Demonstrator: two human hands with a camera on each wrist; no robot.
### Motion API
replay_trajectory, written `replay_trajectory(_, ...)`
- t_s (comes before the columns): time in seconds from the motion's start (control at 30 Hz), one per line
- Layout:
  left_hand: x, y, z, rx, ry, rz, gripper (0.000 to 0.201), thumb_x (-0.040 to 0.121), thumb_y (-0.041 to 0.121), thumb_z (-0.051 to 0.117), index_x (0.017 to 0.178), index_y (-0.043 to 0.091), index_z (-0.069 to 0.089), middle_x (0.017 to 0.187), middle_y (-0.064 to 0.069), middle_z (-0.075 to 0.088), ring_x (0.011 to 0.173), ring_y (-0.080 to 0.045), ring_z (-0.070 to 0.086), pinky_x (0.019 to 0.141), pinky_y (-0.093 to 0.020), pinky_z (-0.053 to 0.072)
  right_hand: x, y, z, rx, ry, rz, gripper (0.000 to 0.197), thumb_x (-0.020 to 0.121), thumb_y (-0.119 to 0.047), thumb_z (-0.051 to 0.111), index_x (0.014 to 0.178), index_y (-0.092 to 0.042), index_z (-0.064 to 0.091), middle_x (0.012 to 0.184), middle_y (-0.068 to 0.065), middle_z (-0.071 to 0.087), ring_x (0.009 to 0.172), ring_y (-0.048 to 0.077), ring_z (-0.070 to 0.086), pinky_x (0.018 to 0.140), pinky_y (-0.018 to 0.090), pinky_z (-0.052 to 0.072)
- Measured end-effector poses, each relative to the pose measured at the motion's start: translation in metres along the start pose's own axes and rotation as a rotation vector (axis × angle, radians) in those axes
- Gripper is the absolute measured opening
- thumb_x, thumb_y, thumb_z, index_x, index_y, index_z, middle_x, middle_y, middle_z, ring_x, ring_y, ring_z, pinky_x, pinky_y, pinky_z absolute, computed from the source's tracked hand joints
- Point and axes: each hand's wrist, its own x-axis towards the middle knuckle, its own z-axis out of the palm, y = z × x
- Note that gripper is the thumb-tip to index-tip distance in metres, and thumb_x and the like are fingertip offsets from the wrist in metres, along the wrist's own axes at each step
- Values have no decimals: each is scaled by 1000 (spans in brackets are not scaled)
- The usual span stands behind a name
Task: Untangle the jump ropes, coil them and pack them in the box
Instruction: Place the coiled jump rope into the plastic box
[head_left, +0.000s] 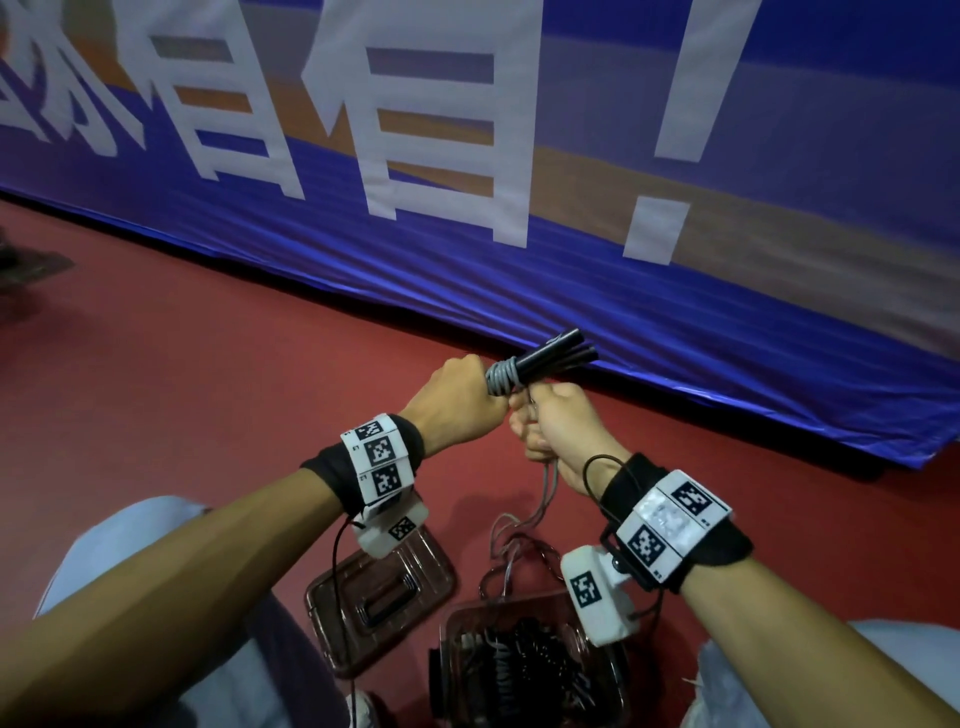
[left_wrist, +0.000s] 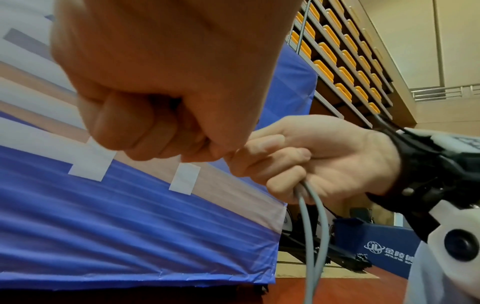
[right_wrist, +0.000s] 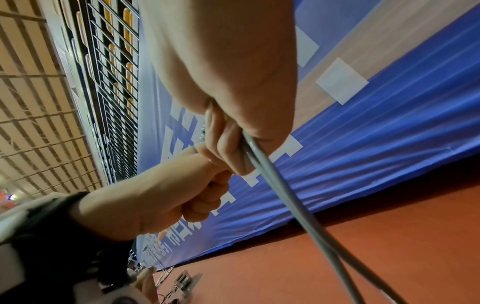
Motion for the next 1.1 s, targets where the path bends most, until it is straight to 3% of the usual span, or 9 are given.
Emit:
replay_trajectory(0.13, -1, 3, 5, 132, -14, -23, 30, 83, 42, 62, 80, 14, 50, 83, -8, 61, 75, -34, 61, 61, -33, 44, -1, 4, 1, -241, -26, 7, 32, 102, -5, 40, 74, -2, 56, 59, 16, 55, 30, 8, 33, 38, 18, 25)
replay_trajectory(0.27, -5, 4, 15, 282, -15, -10, 19, 88, 31, 57, 91, 13, 52, 94, -13, 65, 85, -38, 65, 64, -35, 44, -2, 5, -11, -728, -58, -34, 29, 96, -5, 43, 82, -1, 67, 62, 2, 72, 43, 11, 52, 46, 24, 42)
replay_trajectory(0.37, -7, 2, 19, 387, -40, -18, 23, 90, 30, 58, 102, 10, 59, 100, -14, 66, 91, -37, 66, 67, -36, 44, -5, 9, -19, -1112, -22, -225, 28, 100, -15, 52, 76, -7, 63, 75, 8, 71, 63, 23, 65, 60, 33, 55)
replay_trajectory(0.43, -8, 1, 22, 441, -85, -36, 26, 90, 29, 58, 106, 9, 61, 100, -12, 66, 91, -35, 66, 70, -35, 46, -10, 6, -22, -1311, 0, -366, 26, 101, -23, 59, 78, -12, 55, 77, 8, 63, 67, 32, 61, 60, 35, 48)
replay_trajectory(0.5, -9, 1, 23, 474, -155, -35, 26, 90, 28, 59, 108, 10, 62, 94, -8, 64, 84, -30, 64, 69, -34, 47, -11, 1, -27, -1459, 3, -487, 23, 99, -34, 64, 87, -15, 65, 80, 7, 64, 72, 34, 61, 62, 35, 45)
replay_trajectory(0.6, -3, -1, 14, 483, -206, 23, 29, 89, 32, 60, 108, 10, 61, 101, -10, 67, 91, -32, 66, 69, -33, 46, -13, -13, -36, -1496, -2, -593, 27, 94, -49, 67, 98, -23, 74, 89, -1, 64, 80, 27, 65, 64, 33, 45)
replay_trajectory(0.77, 7, -2, -7, 573, -190, 187, 18, 89, 32, 60, 90, 15, 57, 99, -13, 69, 88, -34, 67, 64, -33, 42, -15, -22, -38, -1474, 50, -668, 39, 88, -59, 68, 91, -21, 75, 86, -6, 49, 70, 20, 57, 60, 37, 47)
replay_trajectory(0.97, 6, -9, -11, 808, -275, 390, 27, 91, 36, 57, 97, 11, 64, 99, -10, 70, 88, -34, 68, 62, -33, 41, -15, -19, -35, -1531, 36, -694, 62, 71, -75, 71, 74, -16, 54, 79, -6, 47, 61, 21, 50, 55, 32, 33)
replay_trajectory(1.1, 3, -11, -13, 931, -221, 610, 31, 95, 39, 50, 93, 13, 66, 93, -9, 70, 84, -35, 68, 62, -35, 41, -11, -16, -39, -1354, -118, -446, 85, 57, -93, 63, 109, -26, 71, 88, -10, 69, 80, 16, 64, 70, 35, 54)
